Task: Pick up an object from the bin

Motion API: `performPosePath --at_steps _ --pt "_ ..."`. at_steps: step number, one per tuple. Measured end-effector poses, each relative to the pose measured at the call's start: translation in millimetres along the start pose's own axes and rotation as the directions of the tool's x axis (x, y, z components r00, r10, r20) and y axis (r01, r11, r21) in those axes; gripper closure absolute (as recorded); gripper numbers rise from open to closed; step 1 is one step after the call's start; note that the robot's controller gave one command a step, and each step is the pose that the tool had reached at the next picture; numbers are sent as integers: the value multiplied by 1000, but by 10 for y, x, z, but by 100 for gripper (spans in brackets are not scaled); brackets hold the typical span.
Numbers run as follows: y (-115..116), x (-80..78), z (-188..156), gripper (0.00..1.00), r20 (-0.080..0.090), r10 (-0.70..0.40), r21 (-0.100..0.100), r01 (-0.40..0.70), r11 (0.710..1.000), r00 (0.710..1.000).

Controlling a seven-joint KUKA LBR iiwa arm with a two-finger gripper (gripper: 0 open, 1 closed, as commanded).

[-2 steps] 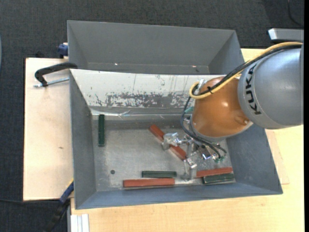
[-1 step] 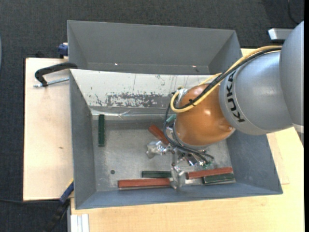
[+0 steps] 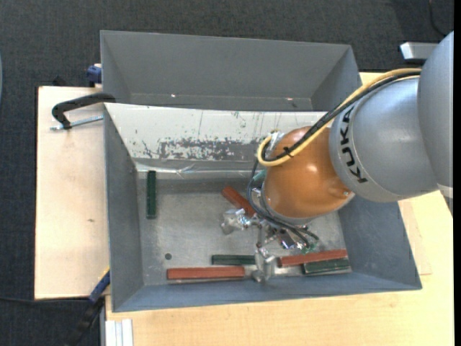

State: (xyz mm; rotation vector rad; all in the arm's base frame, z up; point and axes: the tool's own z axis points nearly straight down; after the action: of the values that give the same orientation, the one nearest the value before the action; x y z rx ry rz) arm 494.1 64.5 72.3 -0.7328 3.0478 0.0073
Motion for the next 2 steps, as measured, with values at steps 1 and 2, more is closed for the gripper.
performPosePath --at_steps 1,2 --pt "582 -308 7 100 4 -445 5 445 896 896" --pt "580 -307 7 100 3 -444 5 444 896 896"
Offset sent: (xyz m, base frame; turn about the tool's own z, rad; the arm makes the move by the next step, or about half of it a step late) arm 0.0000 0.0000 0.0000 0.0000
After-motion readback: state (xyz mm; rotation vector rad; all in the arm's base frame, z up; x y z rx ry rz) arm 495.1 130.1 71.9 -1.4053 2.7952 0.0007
